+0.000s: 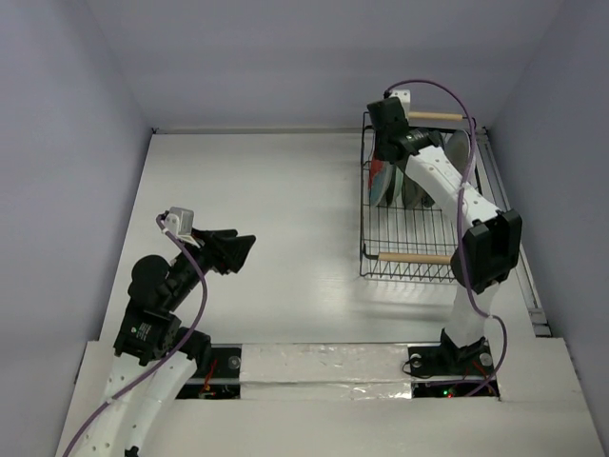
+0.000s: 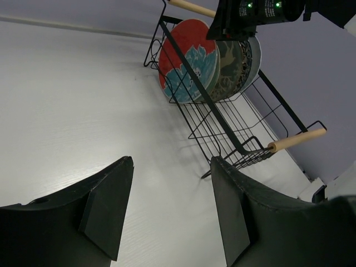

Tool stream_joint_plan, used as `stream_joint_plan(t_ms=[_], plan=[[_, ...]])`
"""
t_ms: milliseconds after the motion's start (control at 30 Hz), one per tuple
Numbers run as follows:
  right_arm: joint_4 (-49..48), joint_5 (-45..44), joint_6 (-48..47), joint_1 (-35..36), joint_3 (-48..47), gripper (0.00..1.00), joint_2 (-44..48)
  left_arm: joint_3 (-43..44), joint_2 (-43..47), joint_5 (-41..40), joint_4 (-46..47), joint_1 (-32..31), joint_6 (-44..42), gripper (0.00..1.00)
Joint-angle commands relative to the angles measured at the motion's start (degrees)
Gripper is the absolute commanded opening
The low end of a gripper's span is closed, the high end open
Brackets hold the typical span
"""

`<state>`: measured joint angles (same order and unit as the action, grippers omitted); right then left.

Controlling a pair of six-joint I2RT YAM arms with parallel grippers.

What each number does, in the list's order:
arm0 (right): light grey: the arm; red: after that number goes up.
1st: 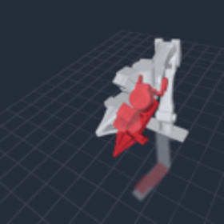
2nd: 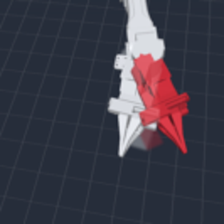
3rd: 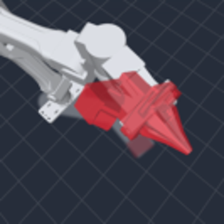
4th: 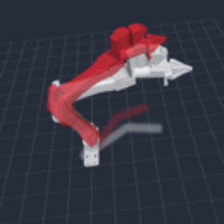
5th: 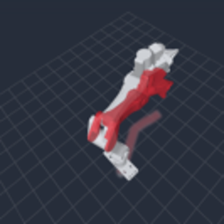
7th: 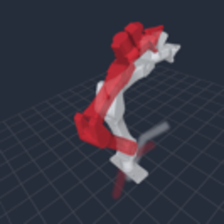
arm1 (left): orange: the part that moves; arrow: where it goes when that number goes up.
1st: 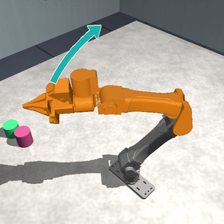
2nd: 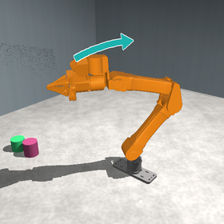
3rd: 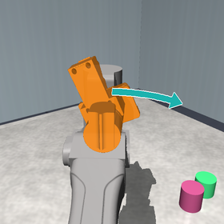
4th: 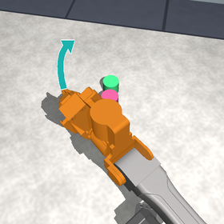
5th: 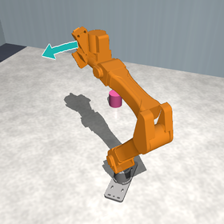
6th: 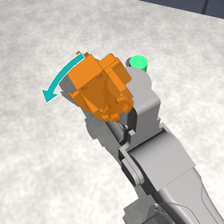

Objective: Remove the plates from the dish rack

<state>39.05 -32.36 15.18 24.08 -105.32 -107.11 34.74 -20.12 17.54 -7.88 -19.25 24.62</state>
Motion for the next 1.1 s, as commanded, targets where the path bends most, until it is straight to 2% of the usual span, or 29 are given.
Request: stream_joint_plan(t_ms=[0, 200, 300, 400, 433, 533, 833, 1067], plan=[[1.2, -2.9, -1.2, 0.4, -3.1, 0.35, -1.2, 0.7, 0.6, -0.3, 1.6, -0.4, 0.0, 0.55], [1.4, -5.0, -2.2, 0.9, -3.4, 0.33, -3.9, 0.7, 0.6, -0.3, 1.6, -0.4, -0.1, 0.55], [1.7, -6.4, -2.7, 1.4, -4.2, 0.29, -5.0, 0.6, 0.8, -0.4, 1.6, -0.4, -0.1, 0.55], [1.8, -8.0, -3.2, 1.4, -5.1, 0.19, -5.5, 0.6, 0.9, -0.4, 1.6, -0.4, 0.0, 0.55], [2.1, -8.3, -3.2, 1.9, -5.4, 0.11, -5.4, 0.6, 0.9, -0.5, 1.6, -0.4, 0.0, 0.55], [1.0, -9.6, -3.8, 2.5, -5.8, 0.0, -3.8, 0.7, 0.9, -0.5, 1.7, -0.4, 0.1, 0.55], [-0.1, -16.5, -8.1, 5.7, -10.6, 0.0, 0.8, 0.6, 1.3, -0.7, 1.6, -0.4, 0.2, 0.55], [-2.0, -16.9, -8.2, 6.9, -9.7, 0.0, 10.2, 0.6, 1.0, -0.8, 1.6, -0.4, 0.2, 0.55]])
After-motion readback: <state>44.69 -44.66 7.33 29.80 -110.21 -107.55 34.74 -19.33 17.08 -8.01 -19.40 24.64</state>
